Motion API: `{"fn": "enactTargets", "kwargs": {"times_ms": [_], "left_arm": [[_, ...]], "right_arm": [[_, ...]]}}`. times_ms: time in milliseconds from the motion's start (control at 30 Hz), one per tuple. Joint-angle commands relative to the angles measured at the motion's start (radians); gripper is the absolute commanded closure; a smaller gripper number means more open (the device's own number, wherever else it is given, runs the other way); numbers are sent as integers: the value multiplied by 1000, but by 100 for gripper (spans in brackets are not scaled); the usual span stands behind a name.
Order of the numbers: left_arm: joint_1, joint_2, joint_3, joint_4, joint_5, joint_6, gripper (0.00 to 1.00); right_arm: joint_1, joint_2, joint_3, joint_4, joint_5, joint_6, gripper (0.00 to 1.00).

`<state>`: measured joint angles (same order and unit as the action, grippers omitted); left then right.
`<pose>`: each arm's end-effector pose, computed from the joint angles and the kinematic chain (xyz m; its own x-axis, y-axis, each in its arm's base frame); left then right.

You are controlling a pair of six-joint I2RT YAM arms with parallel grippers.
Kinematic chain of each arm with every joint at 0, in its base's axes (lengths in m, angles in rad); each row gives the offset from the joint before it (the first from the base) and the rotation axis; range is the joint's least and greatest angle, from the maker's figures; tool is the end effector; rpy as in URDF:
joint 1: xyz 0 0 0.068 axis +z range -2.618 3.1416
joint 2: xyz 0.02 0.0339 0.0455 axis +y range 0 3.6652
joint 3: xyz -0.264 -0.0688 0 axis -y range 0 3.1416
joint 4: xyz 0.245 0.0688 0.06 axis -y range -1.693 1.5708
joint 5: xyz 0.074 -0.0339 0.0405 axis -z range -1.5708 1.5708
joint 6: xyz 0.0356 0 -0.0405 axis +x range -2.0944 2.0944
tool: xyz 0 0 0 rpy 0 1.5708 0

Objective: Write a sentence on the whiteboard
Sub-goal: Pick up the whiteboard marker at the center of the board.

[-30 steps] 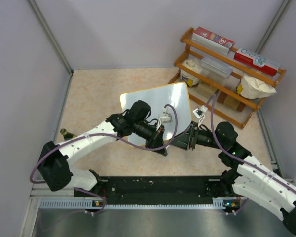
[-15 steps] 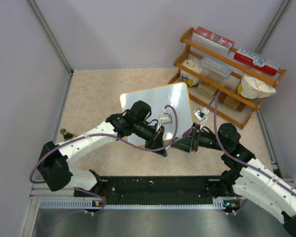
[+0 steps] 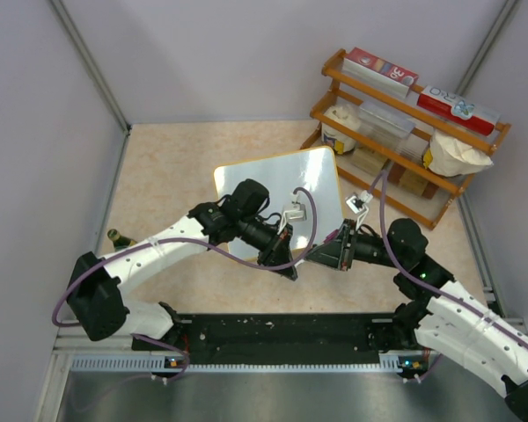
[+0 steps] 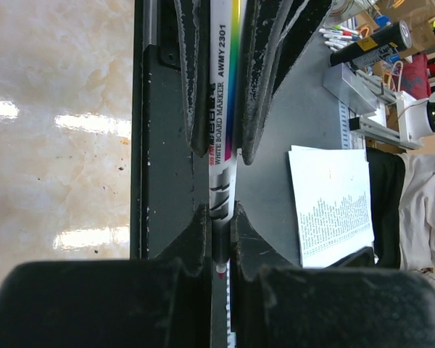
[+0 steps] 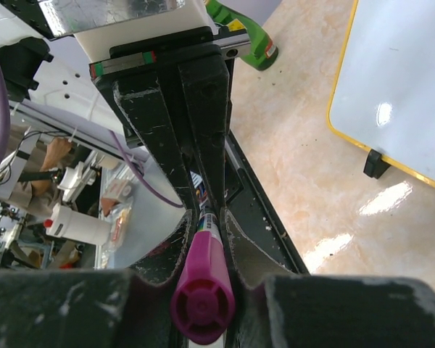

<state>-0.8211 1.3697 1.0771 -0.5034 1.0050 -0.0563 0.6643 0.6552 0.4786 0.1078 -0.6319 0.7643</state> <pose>0.1717 -0.2285 0.2924 -0.5309 0.5259 -0.6645 0.7661 -0.0374 -0.6416 0.1169 0.1182 0.2833 -0.7044 0.1576 -0.6921 -0.6566 0.2257 0.7197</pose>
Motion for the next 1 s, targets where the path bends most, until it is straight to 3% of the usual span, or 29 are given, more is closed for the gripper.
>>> {"fn": "enactTargets", "kwargs": {"times_ms": [0,33,100,133,267,500,733,967], "left_arm": [[-1,-23,24,11,-55,7,97],[0,-23,21,14,-71,6,91],[0,-34,23,20,-104,-2,59],[2,-40,20,26,-127,-7,50],[17,-113,-8,80,-222,-40,35],[135,-260,-98,173,-377,-172,25],[287,-382,-242,292,-371,-273,23],[372,-412,-227,215,-477,-289,20]], "right_arm": [[4,-19,12,84,-9,17,100],[4,-23,15,76,0,15,100],[6,-35,15,44,38,4,100],[4,-43,18,24,60,-3,100],[4,-89,25,-66,165,-43,100],[4,-121,34,-197,334,-71,100],[4,-78,70,-209,379,-82,100],[4,49,195,-217,437,-123,100]]}}
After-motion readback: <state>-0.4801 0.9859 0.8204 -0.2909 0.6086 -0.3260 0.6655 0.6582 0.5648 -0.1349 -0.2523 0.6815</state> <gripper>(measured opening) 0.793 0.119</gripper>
